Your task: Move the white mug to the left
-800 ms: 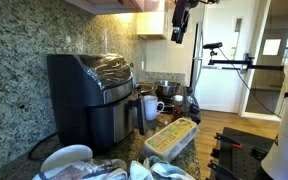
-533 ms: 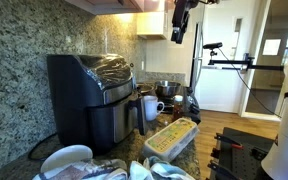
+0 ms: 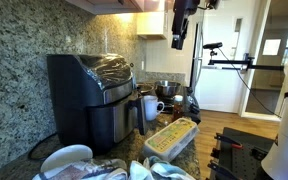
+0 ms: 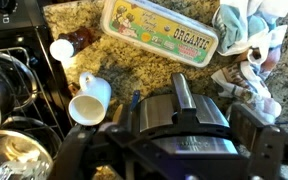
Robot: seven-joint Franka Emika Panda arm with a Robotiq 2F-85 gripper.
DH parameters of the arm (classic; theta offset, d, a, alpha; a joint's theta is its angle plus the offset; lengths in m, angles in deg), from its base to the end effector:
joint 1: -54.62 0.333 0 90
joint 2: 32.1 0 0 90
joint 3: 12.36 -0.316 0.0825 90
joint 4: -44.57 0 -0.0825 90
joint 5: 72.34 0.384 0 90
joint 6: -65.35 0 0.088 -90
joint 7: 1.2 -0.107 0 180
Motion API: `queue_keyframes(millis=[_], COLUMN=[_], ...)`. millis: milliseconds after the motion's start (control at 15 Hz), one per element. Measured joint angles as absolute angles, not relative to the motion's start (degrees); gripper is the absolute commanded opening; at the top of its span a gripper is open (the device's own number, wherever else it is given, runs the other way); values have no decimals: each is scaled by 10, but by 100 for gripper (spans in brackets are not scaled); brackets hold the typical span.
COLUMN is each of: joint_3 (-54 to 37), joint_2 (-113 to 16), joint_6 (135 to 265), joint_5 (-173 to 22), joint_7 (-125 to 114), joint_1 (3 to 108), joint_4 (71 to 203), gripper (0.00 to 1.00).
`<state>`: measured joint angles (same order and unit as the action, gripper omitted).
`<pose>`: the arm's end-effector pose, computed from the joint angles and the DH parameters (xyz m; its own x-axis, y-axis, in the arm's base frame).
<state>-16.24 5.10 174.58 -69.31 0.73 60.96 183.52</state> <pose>0.3618 0.0726 0.5419 0.9744 0.1837 0.1295 0.1861 -0.9825 -0.0065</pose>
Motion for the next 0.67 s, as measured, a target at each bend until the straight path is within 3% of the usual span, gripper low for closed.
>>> queue_keyframes(millis=[667], joint_3=[-125], joint_2=[-97], joint_6=[1870], joint_5=[-692], joint_7=[7], joint_1=[583], joint_4=[1925], gripper=[100])
